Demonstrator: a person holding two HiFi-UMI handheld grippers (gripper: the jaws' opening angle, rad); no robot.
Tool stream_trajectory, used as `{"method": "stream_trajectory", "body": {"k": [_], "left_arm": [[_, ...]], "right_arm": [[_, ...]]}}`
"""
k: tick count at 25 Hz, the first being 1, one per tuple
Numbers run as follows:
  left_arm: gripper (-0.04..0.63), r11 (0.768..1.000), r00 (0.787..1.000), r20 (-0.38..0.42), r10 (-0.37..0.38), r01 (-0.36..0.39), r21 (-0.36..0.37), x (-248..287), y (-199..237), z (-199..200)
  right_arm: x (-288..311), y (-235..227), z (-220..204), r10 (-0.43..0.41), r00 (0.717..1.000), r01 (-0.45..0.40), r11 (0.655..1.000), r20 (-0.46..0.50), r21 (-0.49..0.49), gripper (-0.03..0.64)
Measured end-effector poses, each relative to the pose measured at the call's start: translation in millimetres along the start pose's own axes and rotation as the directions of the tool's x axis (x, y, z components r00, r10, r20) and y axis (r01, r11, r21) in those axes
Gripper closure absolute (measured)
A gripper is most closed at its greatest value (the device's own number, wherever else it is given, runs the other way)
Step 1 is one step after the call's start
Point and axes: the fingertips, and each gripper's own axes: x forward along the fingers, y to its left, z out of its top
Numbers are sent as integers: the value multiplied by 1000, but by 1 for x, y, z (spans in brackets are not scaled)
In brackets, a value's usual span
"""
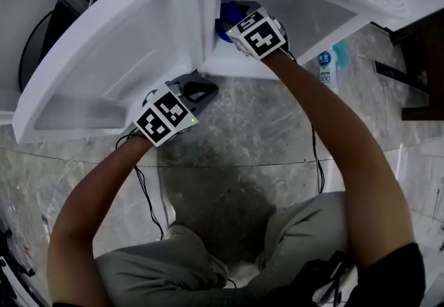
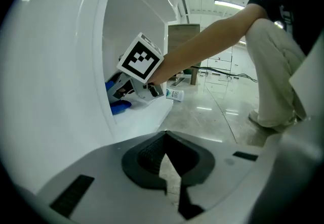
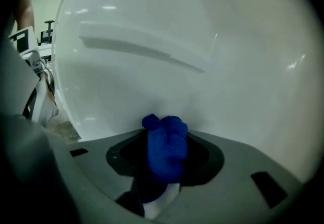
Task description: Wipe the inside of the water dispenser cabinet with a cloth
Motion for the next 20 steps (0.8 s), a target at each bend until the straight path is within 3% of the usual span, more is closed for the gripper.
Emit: {"method": "stream_trajectory", "body": {"k": [4,8,13,20], "left_arm": [[591,1000,1000,1,1,-1,-14,-2,1,-1],[591,1000,1000,-3,-1,1,-21,-5,-1,-6],[591,1000,1000,-9,-3,3,-23,0,2,-9],[591,1000,1000,5,-3,3,-3,4,1,6]], "right_arm": [[15,-24,2,-53,998,53,999,-31,12,457],[16,-23,4,-56,998,56,998,-30,8,460],[4,-4,0,-50,997,39,978,-50,-204,459],[17,-17,-1,-89,988,56,969,-129,-240,459]]}}
